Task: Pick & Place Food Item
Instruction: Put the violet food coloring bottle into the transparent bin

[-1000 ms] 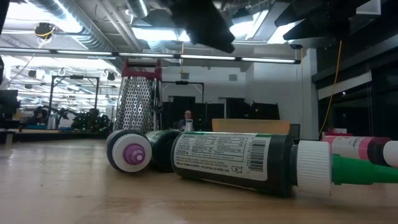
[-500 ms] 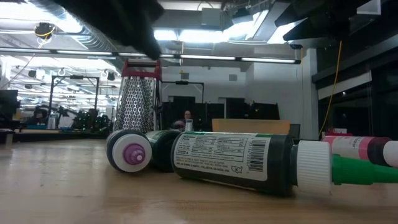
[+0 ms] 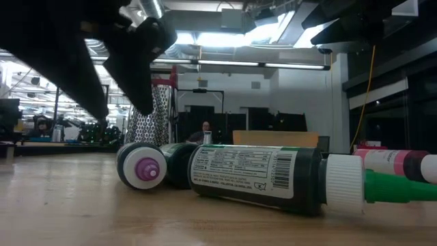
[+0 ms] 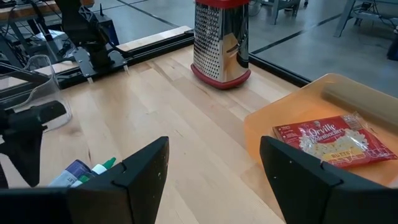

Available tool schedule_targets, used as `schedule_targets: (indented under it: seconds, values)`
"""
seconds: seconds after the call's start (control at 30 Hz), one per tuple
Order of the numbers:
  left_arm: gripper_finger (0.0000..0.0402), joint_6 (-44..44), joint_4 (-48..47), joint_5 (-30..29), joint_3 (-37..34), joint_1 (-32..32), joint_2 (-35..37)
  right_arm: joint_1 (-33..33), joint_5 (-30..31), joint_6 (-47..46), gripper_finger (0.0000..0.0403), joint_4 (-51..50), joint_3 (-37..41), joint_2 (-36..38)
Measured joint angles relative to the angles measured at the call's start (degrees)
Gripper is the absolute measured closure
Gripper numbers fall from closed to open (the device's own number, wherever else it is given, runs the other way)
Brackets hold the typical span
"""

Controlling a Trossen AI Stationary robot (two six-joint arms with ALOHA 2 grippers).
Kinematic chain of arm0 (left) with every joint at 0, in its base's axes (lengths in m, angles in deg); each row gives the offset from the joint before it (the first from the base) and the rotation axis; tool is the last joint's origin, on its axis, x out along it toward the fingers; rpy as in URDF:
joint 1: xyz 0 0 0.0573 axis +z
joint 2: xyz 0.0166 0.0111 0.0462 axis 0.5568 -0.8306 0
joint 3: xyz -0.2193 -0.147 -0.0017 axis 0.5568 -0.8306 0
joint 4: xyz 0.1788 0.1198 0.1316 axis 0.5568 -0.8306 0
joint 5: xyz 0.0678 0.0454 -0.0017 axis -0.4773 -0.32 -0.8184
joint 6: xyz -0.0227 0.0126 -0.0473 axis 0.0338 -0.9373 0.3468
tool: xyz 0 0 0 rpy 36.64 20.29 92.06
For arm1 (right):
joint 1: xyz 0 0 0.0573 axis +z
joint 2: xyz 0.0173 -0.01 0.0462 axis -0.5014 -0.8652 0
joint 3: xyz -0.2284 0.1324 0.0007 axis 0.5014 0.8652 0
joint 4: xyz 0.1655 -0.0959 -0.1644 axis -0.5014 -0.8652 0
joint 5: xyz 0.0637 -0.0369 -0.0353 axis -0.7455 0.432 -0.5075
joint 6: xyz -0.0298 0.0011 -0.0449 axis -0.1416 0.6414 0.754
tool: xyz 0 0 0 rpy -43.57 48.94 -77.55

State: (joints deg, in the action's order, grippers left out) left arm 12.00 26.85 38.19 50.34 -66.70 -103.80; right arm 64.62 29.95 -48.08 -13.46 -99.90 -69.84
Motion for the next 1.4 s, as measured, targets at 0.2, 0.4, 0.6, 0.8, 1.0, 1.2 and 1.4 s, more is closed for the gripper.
schedule_targets:
  seconds: [0.2,0.4,0.6,0.8,1.0,1.2,1.4]
  values:
    - [0.0206,-3.52,0.43,0.53,0.05,1.11,-0.74,0.0,0.0,0.49,0.0147,0.01,0.0,0.0]
    - [0.0206,-6.46,0.18,1.14,0.07,1.97,-3.53,0.01,-0.02,0.49,0.0147,0.12,0.0,0.0]
    - [0.0206,-7.01,0.23,2.1,0.09,2.41,-5.88,0.01,-0.02,0.49,0.0147,0.12,0.0,0.0]
    - [0.0226,-5.61,-0.37,3.95,0.28,2.6,-7.84,0.0,-0.02,0.48,0.0147,0.14,0.0,0.0]
    - [0.0285,2.49,-0.86,3.48,0.2,2.58,-7.5,0.01,-0.02,0.47,0.0147,0.14,0.0,0.0]
    - [0.0303,7.34,-1.43,1.11,-0.17,2.6,-1.64,-0.01,-0.02,0.23,0.0147,0.12,0.0,0.0]
    - [0.0301,14.62,-10.15,-0.34,-0.11,1.27,7.62,0.0,-0.13,0.21,0.0147,0.12,0.0,0.0]
